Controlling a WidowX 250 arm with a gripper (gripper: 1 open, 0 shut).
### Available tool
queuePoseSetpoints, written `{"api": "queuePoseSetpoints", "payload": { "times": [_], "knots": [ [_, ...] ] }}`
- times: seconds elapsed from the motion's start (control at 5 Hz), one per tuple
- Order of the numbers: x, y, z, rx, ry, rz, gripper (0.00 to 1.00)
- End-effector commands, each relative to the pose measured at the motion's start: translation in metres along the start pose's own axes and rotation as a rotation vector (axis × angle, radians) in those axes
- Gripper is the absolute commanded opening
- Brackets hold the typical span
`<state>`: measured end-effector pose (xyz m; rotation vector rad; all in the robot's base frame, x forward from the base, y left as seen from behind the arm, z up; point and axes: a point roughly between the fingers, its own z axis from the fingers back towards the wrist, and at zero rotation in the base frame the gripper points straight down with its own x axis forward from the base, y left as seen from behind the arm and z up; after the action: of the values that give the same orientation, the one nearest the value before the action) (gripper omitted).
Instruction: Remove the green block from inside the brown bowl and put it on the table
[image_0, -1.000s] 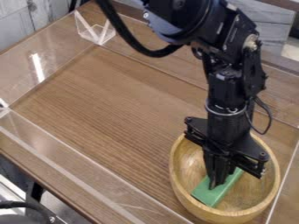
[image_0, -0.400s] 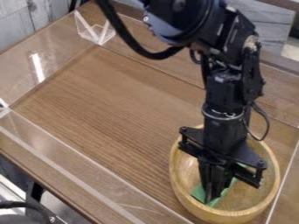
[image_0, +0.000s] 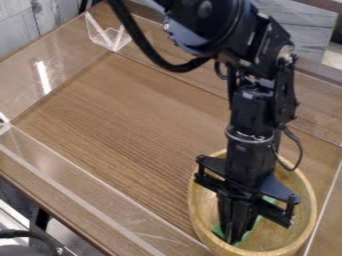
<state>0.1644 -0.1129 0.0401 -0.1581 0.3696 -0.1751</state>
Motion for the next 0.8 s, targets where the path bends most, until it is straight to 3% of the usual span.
{"api": "queuePoseSetpoints", "payload": {
  "times": [0.0, 0.2, 0.6],
  "knots": [
    [-0.011, 0.010, -0.002, 0.001, 0.092, 0.049, 0.00],
    [-0.002, 0.015, 0.013, -0.013, 0.105, 0.074, 0.00],
    [0.001, 0.022, 0.032, -0.029, 0.136, 0.104, 0.00]
  ]
}}
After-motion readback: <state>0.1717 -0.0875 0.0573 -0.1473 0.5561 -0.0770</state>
